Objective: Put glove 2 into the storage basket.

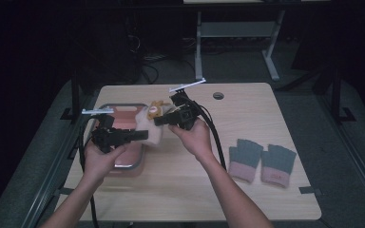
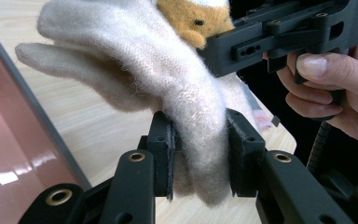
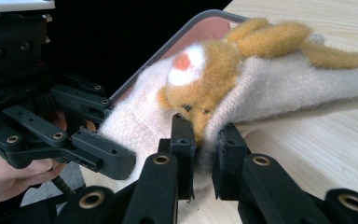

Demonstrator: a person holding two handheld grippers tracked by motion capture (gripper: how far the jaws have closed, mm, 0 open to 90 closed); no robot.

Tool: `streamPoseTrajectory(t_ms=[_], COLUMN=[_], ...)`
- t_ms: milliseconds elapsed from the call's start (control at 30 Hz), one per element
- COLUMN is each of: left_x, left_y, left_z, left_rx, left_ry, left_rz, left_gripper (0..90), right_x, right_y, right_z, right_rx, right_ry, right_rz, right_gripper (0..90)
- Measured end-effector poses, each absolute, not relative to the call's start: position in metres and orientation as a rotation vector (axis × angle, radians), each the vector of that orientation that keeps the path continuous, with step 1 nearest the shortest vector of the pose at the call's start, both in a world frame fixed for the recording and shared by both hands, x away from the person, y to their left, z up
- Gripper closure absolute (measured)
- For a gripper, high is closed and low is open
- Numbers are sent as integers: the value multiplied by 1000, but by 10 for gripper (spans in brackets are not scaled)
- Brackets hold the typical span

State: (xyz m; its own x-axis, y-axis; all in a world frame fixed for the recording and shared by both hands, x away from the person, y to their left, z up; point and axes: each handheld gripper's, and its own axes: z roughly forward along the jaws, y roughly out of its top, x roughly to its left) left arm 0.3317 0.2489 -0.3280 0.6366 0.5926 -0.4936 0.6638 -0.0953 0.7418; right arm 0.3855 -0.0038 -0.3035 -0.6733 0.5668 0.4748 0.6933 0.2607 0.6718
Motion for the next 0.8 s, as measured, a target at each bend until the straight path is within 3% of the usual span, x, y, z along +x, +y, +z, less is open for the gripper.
streamPoseTrajectory(t_ms=[800], left_x=[325], left_y=[293], left_z=[-318], left_rx=[1741], left_ry=[1060], left_rz=[-29], left_gripper=[664], right_x=[391], right_y=[45], right_z=[-292], right_rx=[-1133], right_ry=[-2400], right_rz=[-1383], right_gripper=[804])
